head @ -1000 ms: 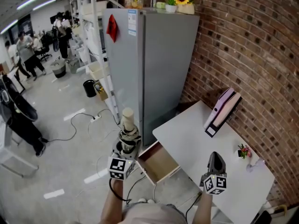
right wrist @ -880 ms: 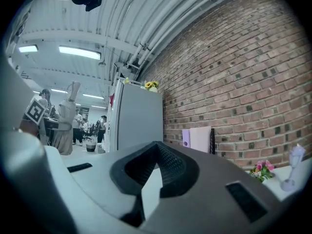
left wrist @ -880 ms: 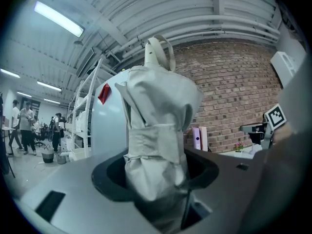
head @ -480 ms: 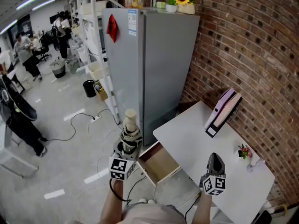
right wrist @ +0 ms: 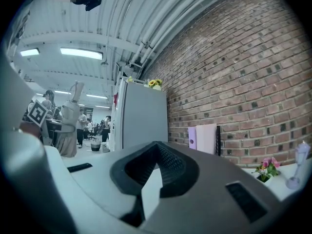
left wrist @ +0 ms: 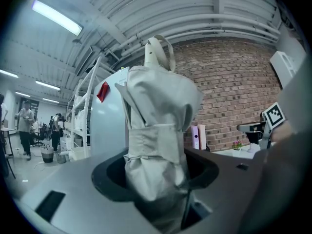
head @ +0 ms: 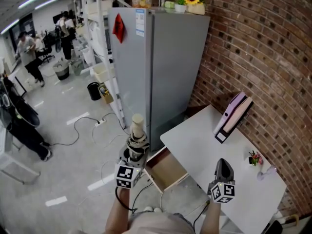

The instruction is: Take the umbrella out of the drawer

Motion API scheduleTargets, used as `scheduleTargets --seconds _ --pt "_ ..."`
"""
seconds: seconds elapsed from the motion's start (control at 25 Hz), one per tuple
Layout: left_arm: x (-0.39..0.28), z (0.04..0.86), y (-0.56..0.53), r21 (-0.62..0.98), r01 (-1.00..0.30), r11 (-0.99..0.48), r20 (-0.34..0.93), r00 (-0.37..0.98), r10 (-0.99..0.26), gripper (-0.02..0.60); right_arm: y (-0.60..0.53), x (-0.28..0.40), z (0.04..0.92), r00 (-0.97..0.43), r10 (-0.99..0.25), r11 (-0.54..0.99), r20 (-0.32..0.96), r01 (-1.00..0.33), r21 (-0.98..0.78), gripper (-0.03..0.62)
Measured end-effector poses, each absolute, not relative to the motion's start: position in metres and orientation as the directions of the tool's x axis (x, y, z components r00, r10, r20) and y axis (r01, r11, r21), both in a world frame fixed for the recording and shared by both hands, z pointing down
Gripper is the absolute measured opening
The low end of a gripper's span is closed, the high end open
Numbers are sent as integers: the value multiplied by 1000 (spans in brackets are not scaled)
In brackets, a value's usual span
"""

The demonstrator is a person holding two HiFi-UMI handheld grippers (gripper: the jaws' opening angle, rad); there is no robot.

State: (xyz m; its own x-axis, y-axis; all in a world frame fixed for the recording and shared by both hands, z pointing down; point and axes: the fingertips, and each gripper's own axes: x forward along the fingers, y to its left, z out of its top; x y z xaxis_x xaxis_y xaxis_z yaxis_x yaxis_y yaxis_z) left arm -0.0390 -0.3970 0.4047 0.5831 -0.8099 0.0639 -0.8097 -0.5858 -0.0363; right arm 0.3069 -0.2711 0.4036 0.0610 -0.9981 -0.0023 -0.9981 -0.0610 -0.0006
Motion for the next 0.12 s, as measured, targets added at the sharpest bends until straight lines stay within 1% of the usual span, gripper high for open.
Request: scheduleTargets --seconds 0.12 --pt "-40 409 -396 -30 -812 -583 80 579 -811 279 -271 305 405 57 -998 -57 1 -998 -3 17"
